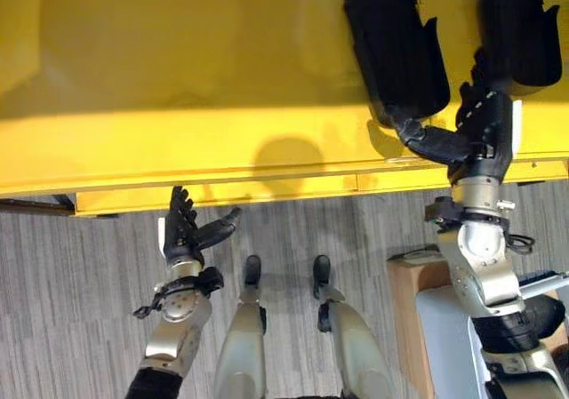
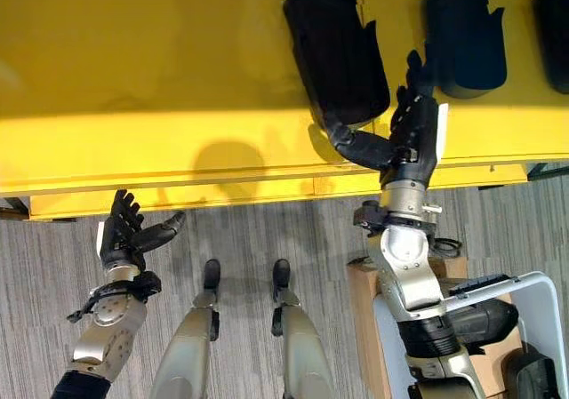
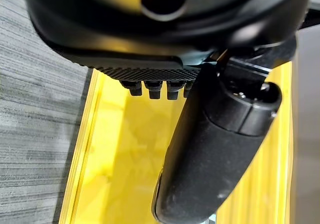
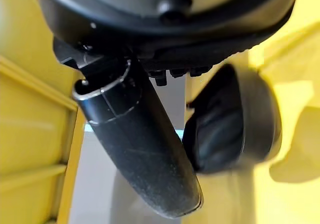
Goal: Move parts from the plastic box to the shelf.
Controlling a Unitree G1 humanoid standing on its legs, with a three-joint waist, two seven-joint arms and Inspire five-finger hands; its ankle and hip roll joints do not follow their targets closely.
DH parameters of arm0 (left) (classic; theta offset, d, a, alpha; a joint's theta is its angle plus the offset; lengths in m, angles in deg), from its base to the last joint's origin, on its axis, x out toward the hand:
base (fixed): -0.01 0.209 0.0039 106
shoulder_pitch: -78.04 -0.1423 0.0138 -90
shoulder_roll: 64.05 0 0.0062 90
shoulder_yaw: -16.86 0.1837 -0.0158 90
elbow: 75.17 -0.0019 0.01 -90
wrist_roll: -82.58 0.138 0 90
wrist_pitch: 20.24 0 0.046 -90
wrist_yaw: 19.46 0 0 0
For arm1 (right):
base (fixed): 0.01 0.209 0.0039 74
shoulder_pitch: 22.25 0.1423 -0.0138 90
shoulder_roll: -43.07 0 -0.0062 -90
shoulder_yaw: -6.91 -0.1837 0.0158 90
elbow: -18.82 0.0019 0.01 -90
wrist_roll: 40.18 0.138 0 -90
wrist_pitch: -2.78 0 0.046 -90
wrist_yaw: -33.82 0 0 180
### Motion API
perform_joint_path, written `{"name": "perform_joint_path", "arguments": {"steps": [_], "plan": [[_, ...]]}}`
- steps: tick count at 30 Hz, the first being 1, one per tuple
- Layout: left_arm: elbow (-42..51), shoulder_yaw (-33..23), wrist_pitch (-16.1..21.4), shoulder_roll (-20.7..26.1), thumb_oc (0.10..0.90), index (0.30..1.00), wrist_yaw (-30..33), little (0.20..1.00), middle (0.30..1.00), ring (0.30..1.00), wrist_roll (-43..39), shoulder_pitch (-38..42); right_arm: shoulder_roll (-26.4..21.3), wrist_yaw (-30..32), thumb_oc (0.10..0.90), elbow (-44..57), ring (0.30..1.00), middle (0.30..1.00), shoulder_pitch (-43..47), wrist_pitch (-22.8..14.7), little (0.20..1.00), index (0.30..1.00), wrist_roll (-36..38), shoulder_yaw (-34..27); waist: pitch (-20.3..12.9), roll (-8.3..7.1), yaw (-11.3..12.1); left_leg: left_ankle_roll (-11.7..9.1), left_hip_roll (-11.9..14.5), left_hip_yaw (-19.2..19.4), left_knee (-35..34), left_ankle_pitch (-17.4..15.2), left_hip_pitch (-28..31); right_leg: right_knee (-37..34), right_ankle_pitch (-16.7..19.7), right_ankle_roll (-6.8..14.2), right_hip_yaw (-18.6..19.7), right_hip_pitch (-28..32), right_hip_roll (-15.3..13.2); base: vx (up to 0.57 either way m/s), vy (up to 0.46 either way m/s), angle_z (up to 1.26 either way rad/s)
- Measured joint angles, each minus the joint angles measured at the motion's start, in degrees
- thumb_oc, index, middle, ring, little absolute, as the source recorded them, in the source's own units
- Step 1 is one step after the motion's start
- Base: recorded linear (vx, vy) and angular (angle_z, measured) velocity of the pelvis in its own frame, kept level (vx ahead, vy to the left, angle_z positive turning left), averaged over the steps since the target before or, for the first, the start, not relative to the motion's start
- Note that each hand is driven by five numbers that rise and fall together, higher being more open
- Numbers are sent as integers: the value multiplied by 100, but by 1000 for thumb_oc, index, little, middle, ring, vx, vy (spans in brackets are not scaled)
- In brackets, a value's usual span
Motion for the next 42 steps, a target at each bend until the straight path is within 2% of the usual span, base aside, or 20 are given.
{"name": "perform_joint_path", "arguments": {"steps": [7, 10, 13, 22, 23, 34, 39, 42], "plan": [[2, 12, 0, 41, 900, 1000, -169, 1000, 1000, 1000, 11, -60, -14, -55, 900, 162, 1000, 1000, -286, -7, 1000, 1000, -274, -99, 18, 62, -131, -10, 5, 53, -90, 10, 97, -23, -6, 4, 60, 29, 10, -3, -15, -4], [2, 62, 2, 43, 900, 1000, -285, 1000, 1000, 1000, 22, -45, -111, -199, 900, 139, 1000, 1000, -268, -5, 1000, 1000, -307, -66, 21, 230, -127, -10, 10, 87, -98, 10, 136, -18, -9, 5, 84, 49, 12, -20, -31, -2], [1, 68, 2, 45, 900, 1000, -297, 1000, 1000, 1000, 24, -65, -243, -368, 900, 76, 1000, 1000, -241, 15, 1000, 1000, -277, -7, 28, 311, -123, -10, 11, 136, -127, 13, 209, 5, -9, 6, 150, 70, 17, -7, -32, -10], [-71, 208, 2, 58, 900, 1000, -650, 1000, 1000, 1000, 1, -107, -1102, -1043, 900, -721, 1000, 1000, -159, 45, 1000, 1000, 378, 203, 11, 567, -145, -23, 25, 181, -280, 83, 333, 43, -16, 14, 188, 86, 28, -6, -39, -2], [-72, 214, 2, 64, 900, 1000, -747, 1000, 1000, 1000, -3, -126, -1337, -1193, 900, -785, 1000, 1000, -143, 66, 1000, 1000, 570, 290, 13, 611, -141, -31, 40, 187, -297, 110, 342, 46, -13, 9, 186, 82, 44, -2, -67, -1], [-103, 355, 4, 216, 900, 1000, -915, 1000, 1000, 1000, -9, -98, -1754, -1590, 900, -1039, 1000, 1000, 460, 149, 1000, 1000, 864, 706, -7, 692, -140, -56, 126, 171, -488, 181, 410, 195, -59, -62, 171, -12, 128, 2, -46, -1], [-115, 390, 4, 213, 900, 1000, -916, 1000, 1000, 1000, -14, -100, -1762, -1608, 900, -1252, 1000, 1000, 780, 159, 1000, 1000, 864, 756, -13, 796, -140, -82, 164, 166, -519, 199, 411, 197, -70, -87, 154, -21, 163, -1, -42, 1], [-117, 389, 4, 213, 900, 1000, -915, 1000, 1000, 1000, -18, -101, -1763, -1604, 900, -1261, 1000, 1000, 815, 168, 1000, 1000, 863, 769, -17, 806, -134, -119, 182, 154, -559, 226, 413, 197, -76, -96, 136, -31, 179, 1, -31, 1]]}}
